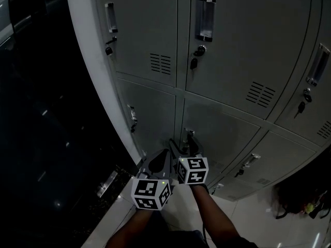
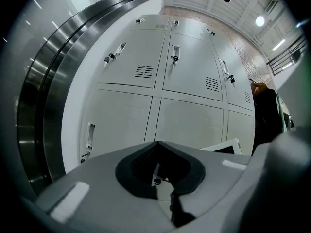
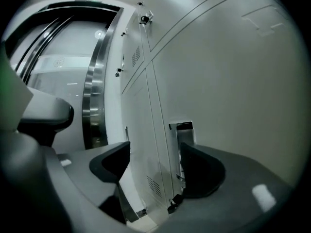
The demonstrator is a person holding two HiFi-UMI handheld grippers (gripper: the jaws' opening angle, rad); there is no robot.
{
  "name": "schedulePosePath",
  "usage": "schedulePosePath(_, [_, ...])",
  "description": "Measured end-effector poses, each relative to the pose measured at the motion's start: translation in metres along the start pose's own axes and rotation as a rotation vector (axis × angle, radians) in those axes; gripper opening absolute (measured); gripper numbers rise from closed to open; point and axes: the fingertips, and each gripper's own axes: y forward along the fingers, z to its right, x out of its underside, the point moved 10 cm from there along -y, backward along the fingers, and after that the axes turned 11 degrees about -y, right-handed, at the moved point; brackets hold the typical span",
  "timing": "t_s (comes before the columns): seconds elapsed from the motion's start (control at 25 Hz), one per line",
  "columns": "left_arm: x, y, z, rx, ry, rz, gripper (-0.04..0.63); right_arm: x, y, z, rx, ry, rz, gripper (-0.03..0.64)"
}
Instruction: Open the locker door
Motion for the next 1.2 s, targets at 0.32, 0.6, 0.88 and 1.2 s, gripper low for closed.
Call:
schedulePosePath(0.32, [0.001, 0.002, -0.012, -0.006, -0.009, -0.006, 0.006, 0.004, 0.010, 0.000, 0.041, -0.039, -0.013, 0.267])
schedulePosePath(0.6, [-0.007, -0.012, -0.010, -0.040, -0.041, -0.030, 0.006, 0.000, -0.004, -0.007, 0.044, -0.016, -0.065, 0.201])
schedulePosePath(0.88, [-0.018, -0.035, 0.013, -0.061, -0.056, -0.044, 0.006, -0.004, -0.036, -0.023, 0.016, 0.002, -0.146, 0.123])
schedulePosePath(1.2, [-0.020, -0.073, 0.042, -0.100, -0.061, -0.051, 0.006, -0.006, -0.080, -0.039, -0.019, 0.007, -0.197, 0.067])
